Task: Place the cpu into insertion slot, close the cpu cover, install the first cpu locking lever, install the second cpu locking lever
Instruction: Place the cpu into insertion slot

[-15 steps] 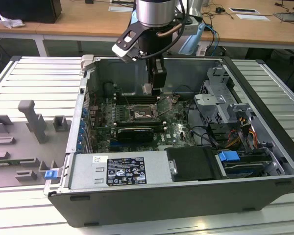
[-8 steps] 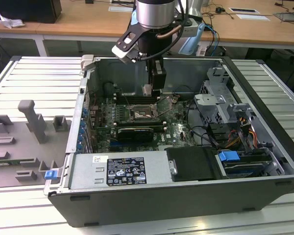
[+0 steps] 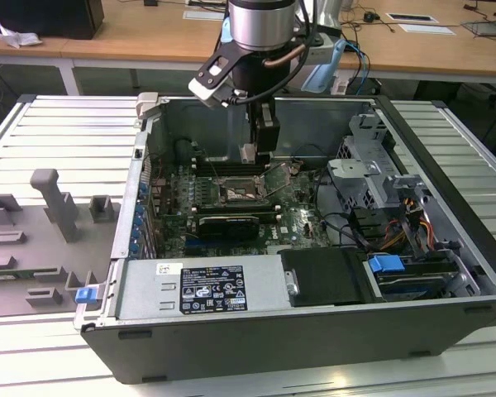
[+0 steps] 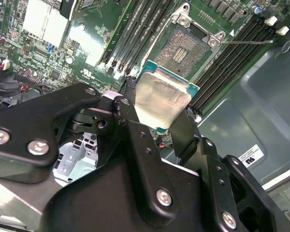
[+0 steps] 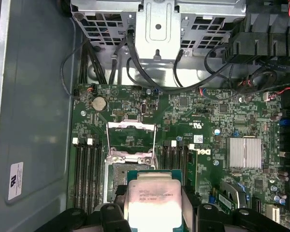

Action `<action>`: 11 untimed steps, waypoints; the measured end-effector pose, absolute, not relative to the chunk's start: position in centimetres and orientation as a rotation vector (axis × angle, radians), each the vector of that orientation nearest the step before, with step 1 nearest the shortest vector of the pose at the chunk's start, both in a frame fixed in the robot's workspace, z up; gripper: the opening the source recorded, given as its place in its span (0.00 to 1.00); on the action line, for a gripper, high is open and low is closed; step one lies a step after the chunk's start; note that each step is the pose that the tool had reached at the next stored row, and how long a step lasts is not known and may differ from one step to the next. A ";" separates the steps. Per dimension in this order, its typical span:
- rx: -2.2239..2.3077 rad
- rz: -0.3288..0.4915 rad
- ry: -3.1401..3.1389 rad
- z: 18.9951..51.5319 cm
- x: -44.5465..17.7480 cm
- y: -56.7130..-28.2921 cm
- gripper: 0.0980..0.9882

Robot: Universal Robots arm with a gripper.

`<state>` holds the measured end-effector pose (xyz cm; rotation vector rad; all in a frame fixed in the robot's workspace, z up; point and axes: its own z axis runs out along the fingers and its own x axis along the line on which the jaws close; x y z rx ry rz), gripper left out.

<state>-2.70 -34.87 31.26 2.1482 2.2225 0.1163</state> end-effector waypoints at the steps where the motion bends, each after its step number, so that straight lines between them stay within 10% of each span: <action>1: 2.150 0.116 2.221 31.2 -2.7 -34.9 0.48; 11: 2.160 0.116 2.210 30.9 -2.7 -34.9 0.48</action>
